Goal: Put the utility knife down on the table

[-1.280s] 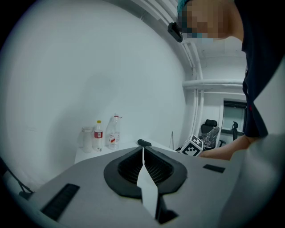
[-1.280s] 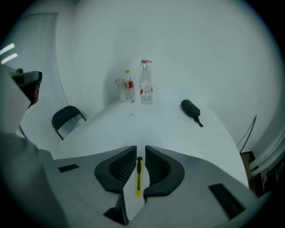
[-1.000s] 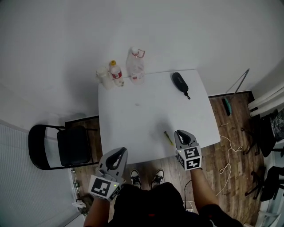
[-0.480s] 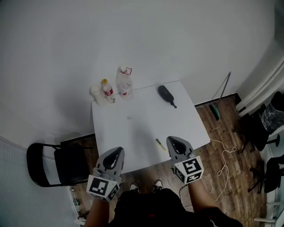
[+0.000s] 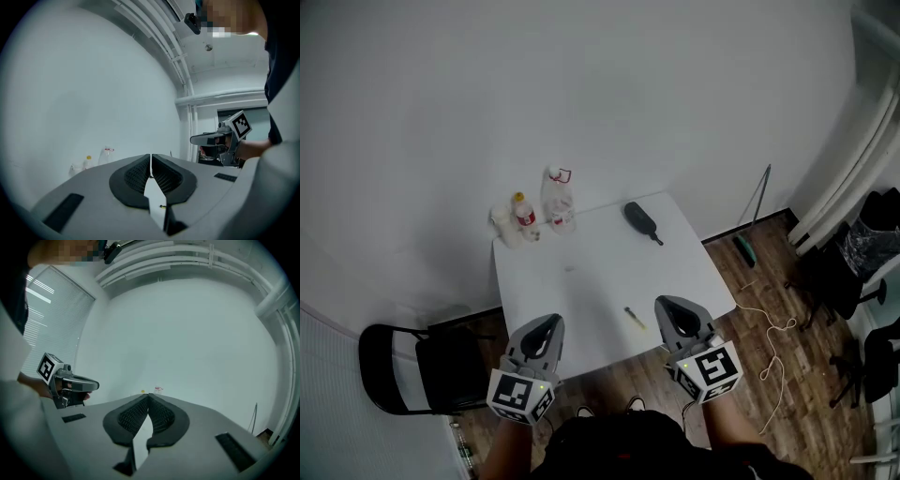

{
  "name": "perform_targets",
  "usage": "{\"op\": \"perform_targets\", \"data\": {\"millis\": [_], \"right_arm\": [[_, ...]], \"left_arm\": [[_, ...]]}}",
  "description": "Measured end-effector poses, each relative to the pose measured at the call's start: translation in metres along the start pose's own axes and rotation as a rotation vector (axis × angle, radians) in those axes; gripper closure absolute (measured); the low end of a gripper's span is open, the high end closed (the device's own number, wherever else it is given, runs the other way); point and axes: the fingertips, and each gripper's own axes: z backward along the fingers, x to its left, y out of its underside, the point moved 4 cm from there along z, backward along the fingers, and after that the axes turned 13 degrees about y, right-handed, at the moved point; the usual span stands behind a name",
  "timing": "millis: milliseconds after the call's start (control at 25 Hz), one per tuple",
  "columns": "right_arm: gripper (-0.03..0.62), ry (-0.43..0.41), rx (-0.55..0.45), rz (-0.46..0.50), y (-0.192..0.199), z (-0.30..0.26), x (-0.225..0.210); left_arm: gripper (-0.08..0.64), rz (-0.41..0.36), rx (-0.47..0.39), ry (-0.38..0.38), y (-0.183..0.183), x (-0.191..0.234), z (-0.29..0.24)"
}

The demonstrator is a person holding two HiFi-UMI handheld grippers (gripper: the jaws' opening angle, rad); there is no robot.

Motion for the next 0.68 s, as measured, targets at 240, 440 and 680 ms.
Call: {"op": "perform_targets", "data": {"millis": [240,440,680], "right_arm": [[0.569,0.003,-0.029,-0.021,-0.012,0.018,-0.005],[0.569,0.011,-0.005,-0.016,-0.01,0.019,-0.007],[0.569,-0.02,-0.008,-0.018,-0.004,0.026,-0.005]], "left_arm": [[0.529,-0.028,0.002,0.025,-0.008,-0.013,-0.002],[0.529,-0.038,0.006,0.033,-0.009,-0.016,-0.004],[0.529,-0.016,-0.006,0.033,-0.01,-0.021,-0.003]]}}
